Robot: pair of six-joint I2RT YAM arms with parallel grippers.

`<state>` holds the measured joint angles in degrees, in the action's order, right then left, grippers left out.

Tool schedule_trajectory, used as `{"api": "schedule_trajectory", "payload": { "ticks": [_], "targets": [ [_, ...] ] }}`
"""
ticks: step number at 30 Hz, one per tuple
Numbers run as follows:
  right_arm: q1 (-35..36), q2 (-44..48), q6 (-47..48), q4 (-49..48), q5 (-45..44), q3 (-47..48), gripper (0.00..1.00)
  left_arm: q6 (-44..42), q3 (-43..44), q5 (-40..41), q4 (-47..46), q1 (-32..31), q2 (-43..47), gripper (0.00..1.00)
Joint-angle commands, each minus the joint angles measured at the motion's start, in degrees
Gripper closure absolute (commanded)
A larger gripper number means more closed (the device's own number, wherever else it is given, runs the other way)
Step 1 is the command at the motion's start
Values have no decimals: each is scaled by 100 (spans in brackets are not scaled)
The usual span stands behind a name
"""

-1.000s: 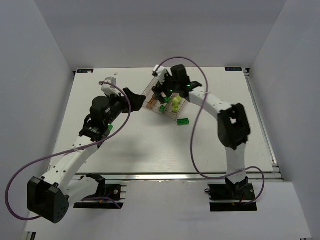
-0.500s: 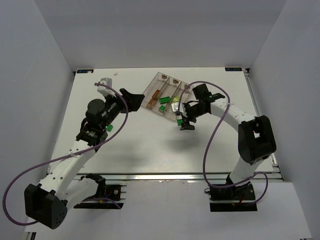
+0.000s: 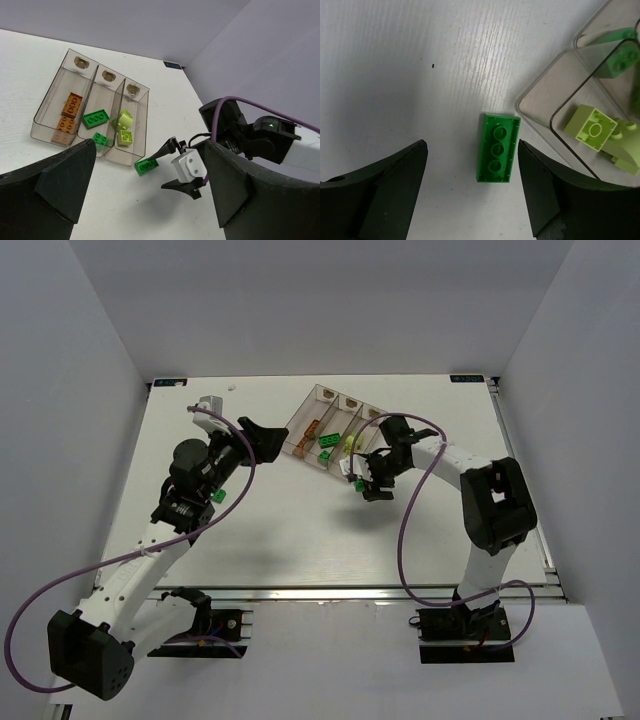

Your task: Sort the legos into containers by color

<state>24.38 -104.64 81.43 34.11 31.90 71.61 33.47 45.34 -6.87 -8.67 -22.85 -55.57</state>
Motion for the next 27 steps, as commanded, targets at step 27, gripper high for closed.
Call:
{"api": "schedule_trajectory", "payload": {
  "ticks": [27],
  "targets": [
    [-258, -1155, -277, 236, -483, 1153, 32, -16, -87, -104, -162, 9, 82, 2]
  ]
}}
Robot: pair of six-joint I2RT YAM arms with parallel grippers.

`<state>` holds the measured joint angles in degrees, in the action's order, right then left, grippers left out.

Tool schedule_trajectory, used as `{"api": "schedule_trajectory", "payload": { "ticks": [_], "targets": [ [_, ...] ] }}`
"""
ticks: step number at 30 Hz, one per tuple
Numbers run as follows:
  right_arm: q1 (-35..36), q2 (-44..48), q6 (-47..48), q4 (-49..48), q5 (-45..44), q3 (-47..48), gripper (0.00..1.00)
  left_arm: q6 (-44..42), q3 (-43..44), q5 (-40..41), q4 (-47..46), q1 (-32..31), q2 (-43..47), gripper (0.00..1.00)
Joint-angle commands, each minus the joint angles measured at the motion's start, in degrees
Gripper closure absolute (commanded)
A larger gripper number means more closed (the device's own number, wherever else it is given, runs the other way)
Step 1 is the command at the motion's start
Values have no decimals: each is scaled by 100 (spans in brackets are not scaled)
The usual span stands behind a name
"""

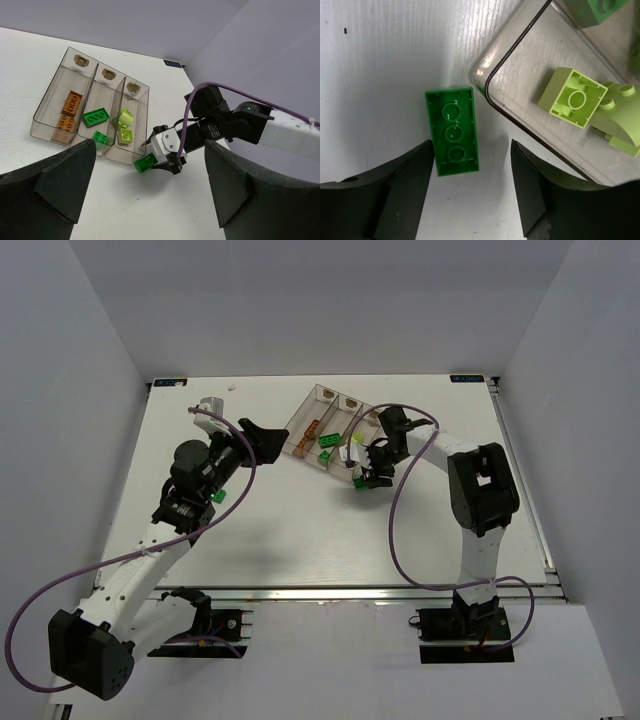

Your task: Sort the legos into containers by color

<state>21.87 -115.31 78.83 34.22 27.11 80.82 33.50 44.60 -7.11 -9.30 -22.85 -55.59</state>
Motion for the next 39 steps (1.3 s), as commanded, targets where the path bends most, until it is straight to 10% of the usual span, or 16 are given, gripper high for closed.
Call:
{"api": "schedule_trajectory", "payload": {
  "ticks": [1, 29, 39],
  "targets": [
    [-7, -123, -25, 269, -13, 250, 34, -27, -4, -53, -98, 9, 75, 2],
    [19, 1678, -455, 877, 1217, -611, 82, -256, 40, 228, 42, 9, 84, 2],
    [107, 1652, -2528, -1187, 1052, -251, 93, -423, 66, 465, 130, 0, 224, 2]
  ]
}}
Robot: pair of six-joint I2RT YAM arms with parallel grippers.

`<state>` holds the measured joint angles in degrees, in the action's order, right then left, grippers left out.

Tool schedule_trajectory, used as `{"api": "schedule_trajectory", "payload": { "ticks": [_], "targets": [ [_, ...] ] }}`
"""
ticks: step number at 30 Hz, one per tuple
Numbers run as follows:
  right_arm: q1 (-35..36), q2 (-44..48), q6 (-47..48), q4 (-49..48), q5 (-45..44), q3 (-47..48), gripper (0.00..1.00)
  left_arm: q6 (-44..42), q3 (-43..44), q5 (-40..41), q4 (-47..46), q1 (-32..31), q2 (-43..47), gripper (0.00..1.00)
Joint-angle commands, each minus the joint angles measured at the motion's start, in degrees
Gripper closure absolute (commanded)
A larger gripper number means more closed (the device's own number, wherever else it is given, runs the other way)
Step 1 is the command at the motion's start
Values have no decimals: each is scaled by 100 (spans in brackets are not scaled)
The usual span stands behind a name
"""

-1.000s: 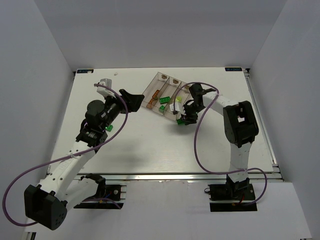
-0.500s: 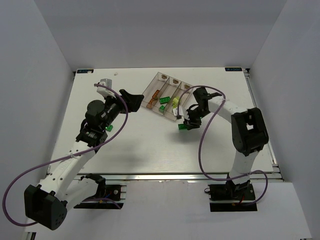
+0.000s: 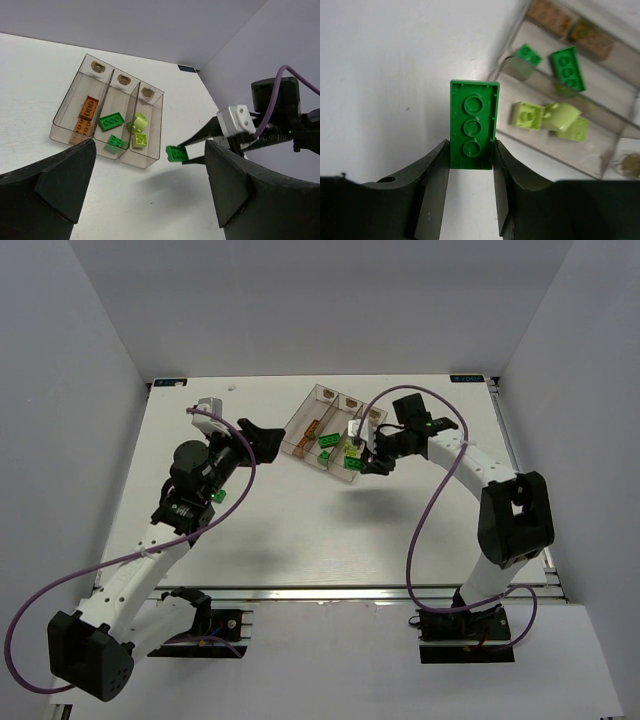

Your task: Sort the legos into containers by color

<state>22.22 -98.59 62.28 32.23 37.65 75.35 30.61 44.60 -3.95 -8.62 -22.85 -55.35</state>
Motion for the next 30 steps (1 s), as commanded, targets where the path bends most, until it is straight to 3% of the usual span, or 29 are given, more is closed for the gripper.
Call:
{"api": "schedule_trajectory", "payload": {
  "ticks": [1, 4, 13, 17, 26, 30],
  "targets": [
    [81, -55, -1189, -1408, -73, 322, 94, -134, 66, 148, 71, 9, 209, 2],
    [142, -327, -1578, -2017, -450, 610, 94, -152, 75, 157, 80, 9, 227, 2],
    [213, -1602, -2562, -2317, -1216, 1895, 91, -187, 102, 184, 106, 9, 306, 2],
    [239, -2023, -2800, -2493, -1304, 2281, 83, -205, 110, 184, 115, 9, 306, 2],
    [265, -2691, -3301, -2221, -1199, 3108, 76, -222, 102, 175, 115, 9, 227, 2],
    [274, -2859, -3459, -2133, -1242, 3284, 66, -248, 102, 236, 133, 9, 244, 2]
  ]
}}
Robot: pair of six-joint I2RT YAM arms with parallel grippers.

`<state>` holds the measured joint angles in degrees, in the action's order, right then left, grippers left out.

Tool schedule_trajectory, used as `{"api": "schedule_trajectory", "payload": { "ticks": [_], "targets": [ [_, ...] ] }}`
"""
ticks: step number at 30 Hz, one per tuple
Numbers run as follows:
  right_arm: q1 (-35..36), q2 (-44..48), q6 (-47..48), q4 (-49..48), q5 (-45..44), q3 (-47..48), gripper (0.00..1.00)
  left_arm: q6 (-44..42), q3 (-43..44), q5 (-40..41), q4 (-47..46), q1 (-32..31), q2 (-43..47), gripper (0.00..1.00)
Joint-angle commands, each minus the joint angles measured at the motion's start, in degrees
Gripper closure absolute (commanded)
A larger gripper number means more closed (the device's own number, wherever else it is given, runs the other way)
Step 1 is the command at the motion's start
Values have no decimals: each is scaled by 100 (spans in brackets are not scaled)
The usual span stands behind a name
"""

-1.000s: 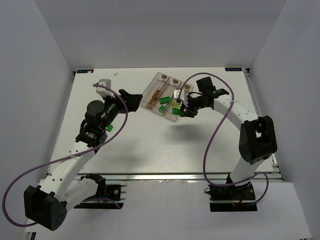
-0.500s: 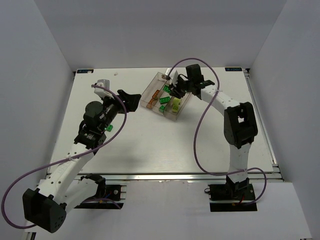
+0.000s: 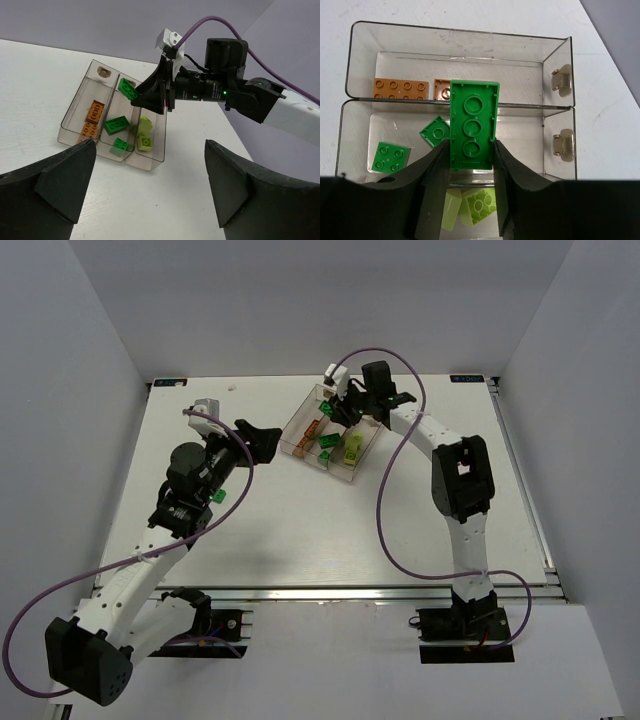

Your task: Sort the legos into containers by color

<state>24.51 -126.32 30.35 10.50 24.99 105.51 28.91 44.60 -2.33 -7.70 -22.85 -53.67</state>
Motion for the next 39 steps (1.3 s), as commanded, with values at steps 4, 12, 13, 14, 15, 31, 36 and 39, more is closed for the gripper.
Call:
{"api": "schedule_trajectory", "payload": {
  "ticks": [4, 12, 13, 14, 15, 31, 36, 39],
  "targets": [
    [54, -103, -231, 13, -56, 119, 54, -87, 102, 101, 50, 9, 85, 2],
    [54, 143, -178, -268, -65, -400, 39, -148, 102, 154, 76, 9, 67, 2],
    [54, 169, -196, -285, -56, -426, 39, -157, 102, 154, 85, 9, 67, 2],
    [54, 265, -205, -286, -47, -461, 39, -157, 93, 154, 85, 9, 67, 2],
    [54, 310, -231, -286, -30, -549, 39, -175, 93, 154, 85, 9, 67, 2],
    [1, 4554, -1594, -991, 927, -4399, 11, -430, 462, 531, 655, 18, -486, 2],
    [1, 4642, -1698, 1030, 1692, -3942, 24, -219, 733, 786, 1130, 26, -960, 2],
    [1, 5169, -2199, 972, 1702, -4301, 30, 0, 735, 620, 1508, 53, -1101, 2]
  ]
}}
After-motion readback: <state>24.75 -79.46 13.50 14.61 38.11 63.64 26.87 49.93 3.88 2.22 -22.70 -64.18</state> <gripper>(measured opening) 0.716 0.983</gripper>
